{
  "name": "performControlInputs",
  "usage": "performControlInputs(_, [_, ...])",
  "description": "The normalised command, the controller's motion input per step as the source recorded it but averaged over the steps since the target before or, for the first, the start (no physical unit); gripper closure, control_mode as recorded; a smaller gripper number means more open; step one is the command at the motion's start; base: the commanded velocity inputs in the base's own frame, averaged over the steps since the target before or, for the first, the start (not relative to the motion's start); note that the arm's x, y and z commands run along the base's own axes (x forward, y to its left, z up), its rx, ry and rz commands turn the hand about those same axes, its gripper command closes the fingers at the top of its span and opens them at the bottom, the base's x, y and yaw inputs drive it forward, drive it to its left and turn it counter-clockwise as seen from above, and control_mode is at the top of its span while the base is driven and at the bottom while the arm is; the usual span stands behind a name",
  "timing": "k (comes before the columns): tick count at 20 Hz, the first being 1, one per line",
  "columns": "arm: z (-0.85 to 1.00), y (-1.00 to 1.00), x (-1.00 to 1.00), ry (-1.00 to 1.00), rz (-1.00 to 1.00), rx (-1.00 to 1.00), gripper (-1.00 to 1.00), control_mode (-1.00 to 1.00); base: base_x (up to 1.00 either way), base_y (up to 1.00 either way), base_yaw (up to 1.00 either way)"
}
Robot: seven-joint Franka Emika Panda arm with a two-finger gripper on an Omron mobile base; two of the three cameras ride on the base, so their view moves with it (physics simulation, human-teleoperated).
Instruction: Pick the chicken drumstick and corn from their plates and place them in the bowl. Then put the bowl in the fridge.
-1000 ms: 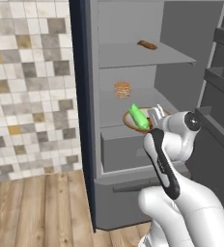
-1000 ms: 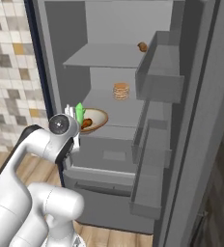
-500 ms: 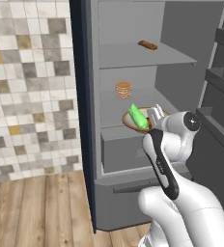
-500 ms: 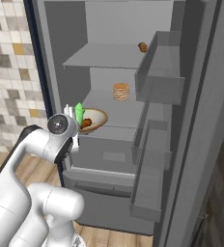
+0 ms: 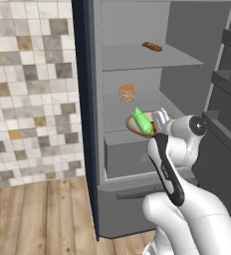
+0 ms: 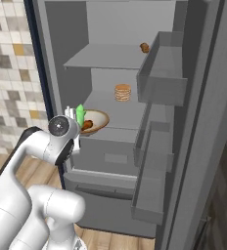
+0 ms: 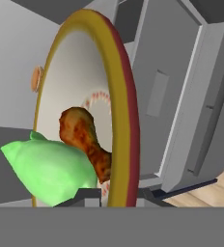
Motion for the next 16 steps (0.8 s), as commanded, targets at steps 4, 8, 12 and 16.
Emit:
performControlInputs(4, [0.0, 0.0, 0.0, 0.0, 0.0, 0.0, 1.0, -1.0, 0.0, 0.0, 0.0])
performControlInputs(8, [0.01, -0.02, 0.13, 0.0, -0.02, 0.01, 1.0, -1.0, 0.0, 0.0, 0.0])
performControlInputs(12, [0.15, -0.14, 0.31, 0.0, -0.05, 0.12, 1.0, -1.0, 0.0, 0.0, 0.0])
performControlInputs(16, [0.14, -0.08, 0.41, 0.04, 0.0, 0.05, 1.0, -1.0, 0.0, 0.0, 0.0])
